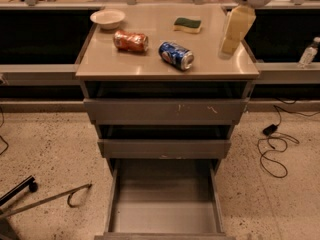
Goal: Place pepsi can into bottom drawer
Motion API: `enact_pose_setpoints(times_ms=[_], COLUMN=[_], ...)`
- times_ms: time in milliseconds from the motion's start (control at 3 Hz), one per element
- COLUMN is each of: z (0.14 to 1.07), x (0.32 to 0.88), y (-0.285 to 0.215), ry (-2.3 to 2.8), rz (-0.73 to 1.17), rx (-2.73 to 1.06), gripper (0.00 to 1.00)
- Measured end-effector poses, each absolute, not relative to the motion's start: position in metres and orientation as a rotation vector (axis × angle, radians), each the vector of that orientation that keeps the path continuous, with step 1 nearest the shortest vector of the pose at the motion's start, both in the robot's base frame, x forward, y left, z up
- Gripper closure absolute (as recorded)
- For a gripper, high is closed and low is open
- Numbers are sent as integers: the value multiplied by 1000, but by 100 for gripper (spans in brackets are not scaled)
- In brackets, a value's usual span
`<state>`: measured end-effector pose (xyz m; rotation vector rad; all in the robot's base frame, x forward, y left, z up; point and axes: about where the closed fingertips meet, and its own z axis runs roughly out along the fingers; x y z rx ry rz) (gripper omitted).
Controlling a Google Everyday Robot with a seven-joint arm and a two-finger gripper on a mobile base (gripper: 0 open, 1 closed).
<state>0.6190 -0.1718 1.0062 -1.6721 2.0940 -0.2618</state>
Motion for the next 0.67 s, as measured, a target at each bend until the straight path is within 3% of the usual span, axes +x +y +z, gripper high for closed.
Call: enact_pose_setpoints(times_ms=[333, 667], z=[993, 1005], x=[680, 694], y=[-146, -148], ry=[2044, 2018], rz=[-176, -181], rx=[-1654, -1613], gripper=[0, 0])
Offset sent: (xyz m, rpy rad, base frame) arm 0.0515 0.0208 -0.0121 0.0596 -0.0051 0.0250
